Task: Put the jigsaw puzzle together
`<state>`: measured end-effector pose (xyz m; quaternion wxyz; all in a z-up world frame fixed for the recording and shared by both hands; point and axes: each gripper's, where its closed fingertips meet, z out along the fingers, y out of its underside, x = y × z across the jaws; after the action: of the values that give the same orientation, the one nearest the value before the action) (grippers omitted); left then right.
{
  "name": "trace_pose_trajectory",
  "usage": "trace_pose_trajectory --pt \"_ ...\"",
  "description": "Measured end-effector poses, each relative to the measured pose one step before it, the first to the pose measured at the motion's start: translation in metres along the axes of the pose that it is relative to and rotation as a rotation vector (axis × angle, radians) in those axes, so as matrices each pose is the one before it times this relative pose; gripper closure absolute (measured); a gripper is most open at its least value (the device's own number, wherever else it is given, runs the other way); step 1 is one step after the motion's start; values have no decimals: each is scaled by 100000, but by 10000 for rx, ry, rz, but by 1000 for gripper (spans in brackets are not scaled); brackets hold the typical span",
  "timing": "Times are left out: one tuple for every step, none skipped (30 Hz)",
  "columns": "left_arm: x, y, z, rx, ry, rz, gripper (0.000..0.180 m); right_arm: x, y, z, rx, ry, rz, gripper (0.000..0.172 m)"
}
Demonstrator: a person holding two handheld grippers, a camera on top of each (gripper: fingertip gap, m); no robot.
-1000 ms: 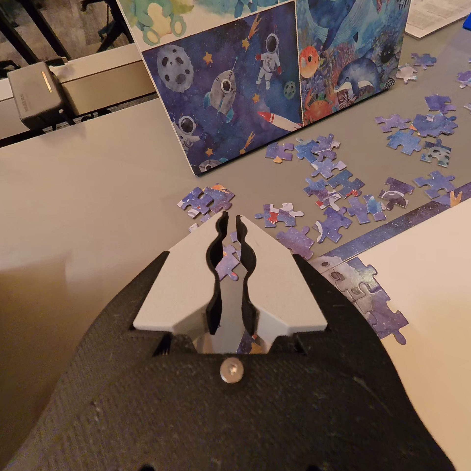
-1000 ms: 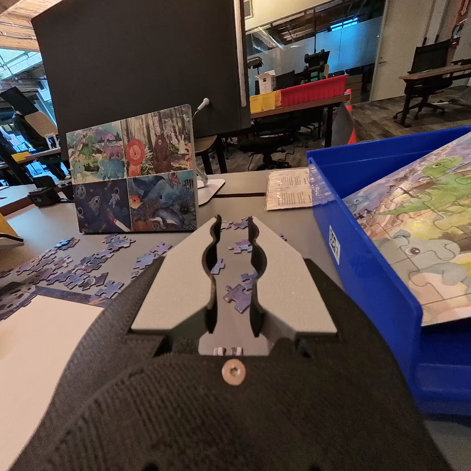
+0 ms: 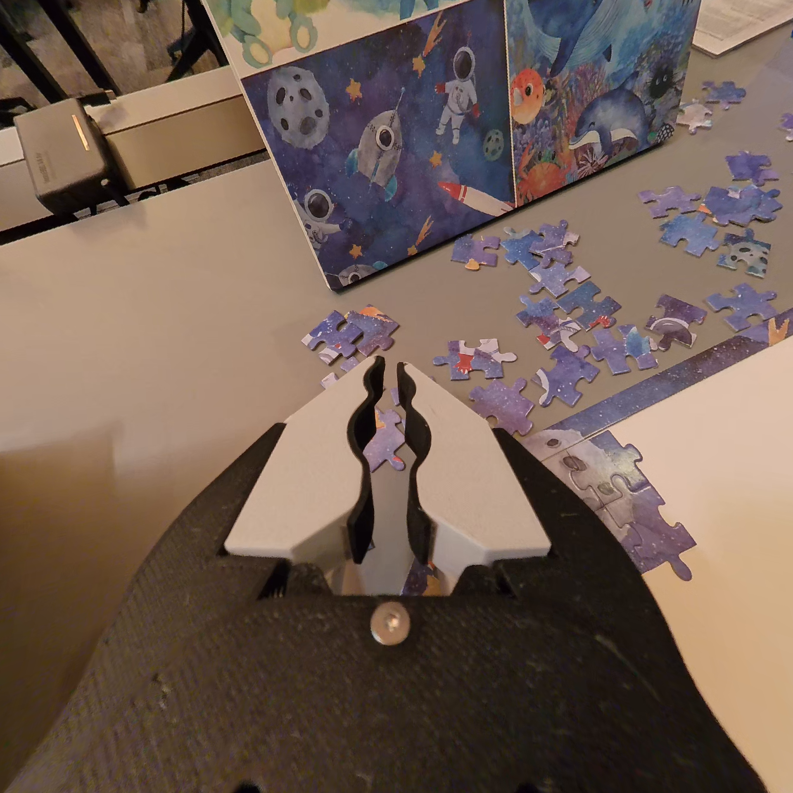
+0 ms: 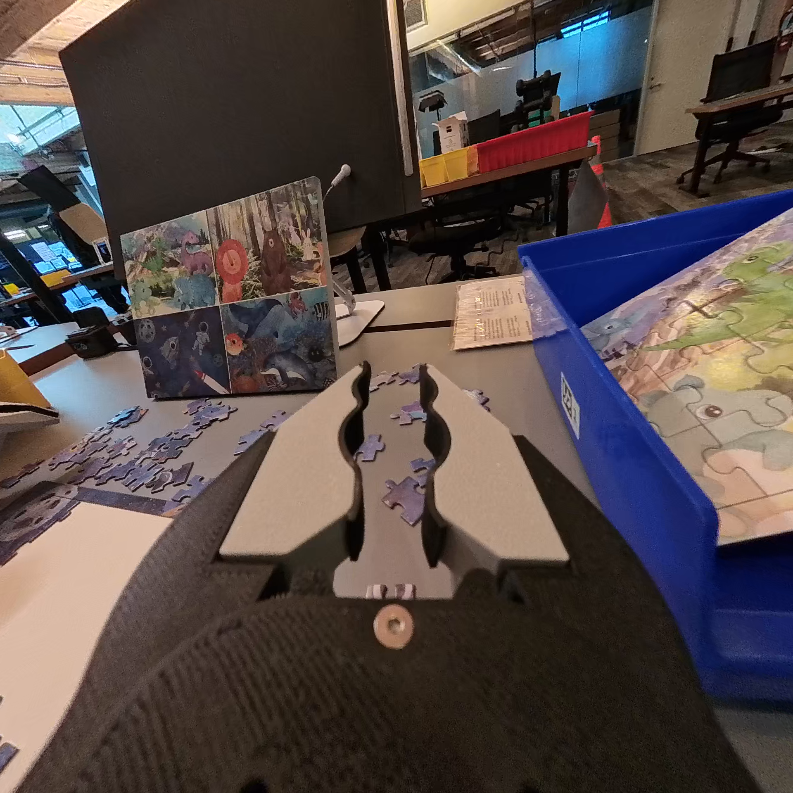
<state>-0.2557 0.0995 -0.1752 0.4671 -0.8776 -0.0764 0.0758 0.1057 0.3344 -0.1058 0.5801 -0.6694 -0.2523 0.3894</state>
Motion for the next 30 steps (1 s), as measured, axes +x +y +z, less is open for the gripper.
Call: trace_pose_trajectory --pt "-19 7 -9 -1 -10 5 177 108 -69 -66 6 73 -68 151" --pt "-27 -6 7 4 -7 -3 177 192 -93 -129 1 115 -104 152" --pt "-25 6 -3 -1 0 -9 177 309 -141 -206 -5 158 -139 152" --pt "-21 14 1 -1 -3 -6 177 394 -183 -272 9 196 -156 152" --pt "-45 10 -11 -1 -10 -4 177 412 -212 -328 31 202 -149 152" --pt "-47 4 -6 3 -6 -7 177 323 -96 -329 -17 144 -110 152" --pt "-52 1 -24 8 -8 -10 177 146 238 -264 -208 17 -45 153" --pt "-68 12 -19 5 -13 -10 177 -44 698 -170 -467 -127 -22 156" --pt "-71 -5 -20 11 -16 -14 177 -77 1101 -48 -655 -163 -40 157" --pt "-69 6 -8 5 -12 -18 177 -35 1386 76 -776 -112 -19 156" --pt "-59 16 5 -4 -13 -14 177 -109 1496 141 -823 -95 -2 153" --pt "-58 31 31 -14 -19 -2 177 -232 1313 143 -735 -59 -16 149" --pt "-66 79 53 -32 -35 15 176 -394 969 103 -540 -18 -4 147" --pt "-101 106 65 -44 -52 22 177 -669 648 43 -366 -67 -17 144" --pt "-98 116 70 -56 -45 10 176 -768 558 16 -315 -49 -103 142" --pt "-54 98 57 -41 -22 0 176 -556 651 29 -354 94 -197 142" --pt "-45 56 42 -24 -19 0 176 -368 757 88 -410 176 -247 142" --pt "-27 34 42 -17 -23 9 177 -269 831 147 -437 167 -226 141" --pt "-14 36 37 -18 -23 19 176 -154 816 186 -411 139 -158 139" --pt "28 52 43 -30 -12 29 177 -43 703 205 -328 115 -77 137" --pt "23 54 56 -30 -15 37 177 84 569 183 -238 88 4 136" --pt "-5 54 39 -28 -24 38 176 129 220 80 -35 42 73 134" --pt "-25 55 20 -27 -29 35 176 122 -87 -35 104 -35 141 136" --pt "-36 34 20 -15 -26 23 177 53 -10 -27 14 -115 187 136" --pt "-49 21 3 -10 -19 6 177 14 -22 -24 20 -112 156 136" --pt "-64 19 0 -1 -19 -6 177 64 7 -20 11 -26 44 136" --pt "-75 26 -7 -2 -19 -9 177 133 47 -8 -11 87 -97 139" --pt "-94 43 4 -14 -21 -9 177 20 42 -13 -20 50 -173 144" --pt "-91 33 -5 -8 -19 -14 177 -259 -2 28 0 -133 -83 149" --pt "-65 20 -16 0 -7 -17 177 -214 -36 40 23 -109 12 154"
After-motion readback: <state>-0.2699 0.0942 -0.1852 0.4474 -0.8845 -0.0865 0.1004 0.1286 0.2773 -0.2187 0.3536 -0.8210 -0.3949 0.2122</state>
